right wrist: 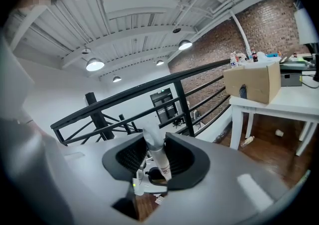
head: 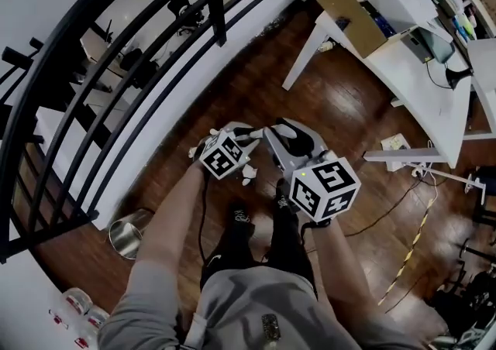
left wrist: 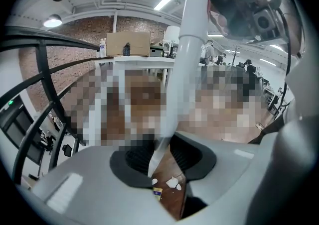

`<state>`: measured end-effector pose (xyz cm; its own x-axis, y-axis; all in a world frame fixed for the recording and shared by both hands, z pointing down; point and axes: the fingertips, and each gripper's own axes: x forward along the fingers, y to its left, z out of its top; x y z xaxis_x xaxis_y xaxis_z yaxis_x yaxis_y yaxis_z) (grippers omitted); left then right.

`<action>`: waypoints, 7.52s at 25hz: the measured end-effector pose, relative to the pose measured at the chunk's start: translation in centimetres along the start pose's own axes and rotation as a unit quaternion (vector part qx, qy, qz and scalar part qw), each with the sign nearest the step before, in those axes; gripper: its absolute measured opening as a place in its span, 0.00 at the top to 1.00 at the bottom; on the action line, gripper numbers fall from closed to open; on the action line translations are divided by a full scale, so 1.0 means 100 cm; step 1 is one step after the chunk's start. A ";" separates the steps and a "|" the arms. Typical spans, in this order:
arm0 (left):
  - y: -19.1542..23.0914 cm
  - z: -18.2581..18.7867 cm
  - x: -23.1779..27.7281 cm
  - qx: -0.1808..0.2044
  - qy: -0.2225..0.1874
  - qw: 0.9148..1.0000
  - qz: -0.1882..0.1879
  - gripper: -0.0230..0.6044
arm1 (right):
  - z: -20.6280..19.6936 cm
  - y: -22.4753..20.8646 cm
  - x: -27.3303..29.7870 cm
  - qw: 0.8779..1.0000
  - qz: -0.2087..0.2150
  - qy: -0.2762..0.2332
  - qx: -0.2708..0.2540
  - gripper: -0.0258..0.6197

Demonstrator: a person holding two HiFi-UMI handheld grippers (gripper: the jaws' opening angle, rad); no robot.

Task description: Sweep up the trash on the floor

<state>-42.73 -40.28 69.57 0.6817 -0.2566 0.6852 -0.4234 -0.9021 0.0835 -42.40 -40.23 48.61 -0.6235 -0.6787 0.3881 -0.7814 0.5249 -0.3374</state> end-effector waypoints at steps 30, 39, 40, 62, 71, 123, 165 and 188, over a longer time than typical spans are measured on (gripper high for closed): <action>-0.279 0.077 0.063 0.119 0.019 0.981 -0.155 0.79 | -0.067 -0.036 -0.273 0.983 -0.173 -0.055 0.022 0.80; -0.326 0.015 0.053 0.175 0.034 0.957 -0.227 0.79 | -0.136 -0.012 -0.303 0.952 -0.265 -0.079 0.132 0.80; -0.324 0.006 0.048 0.180 0.042 0.955 -0.230 0.79 | -0.140 -0.005 -0.300 0.950 -0.268 -0.083 0.140 0.80; -0.247 -0.006 -0.010 0.210 0.063 0.958 -0.182 0.79 | -0.108 0.036 -0.248 0.956 -0.235 -0.110 0.139 0.80; -0.289 0.104 0.026 0.190 0.035 0.972 -0.132 0.80 | -0.043 -0.027 -0.324 0.969 -0.194 -0.136 0.064 0.80; -0.207 0.323 0.378 -0.128 -0.021 0.991 0.012 0.64 | 0.030 -0.489 -0.307 0.999 -0.029 0.022 0.021 0.81; -0.242 0.205 -0.149 -0.248 -0.213 0.860 0.391 0.95 | 0.059 -0.104 -0.288 0.980 0.144 -0.068 -0.116 0.96; -0.301 0.176 -0.241 -0.254 -0.250 0.818 0.451 0.95 | 0.012 0.082 -0.293 0.930 0.299 -0.044 -0.207 0.96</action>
<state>-35.89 -13.04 37.84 0.0590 -0.9630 0.2629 -0.9957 -0.0379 0.0843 -30.55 -16.68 33.45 -0.9597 -0.2312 0.1599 -0.2493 0.9628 -0.1041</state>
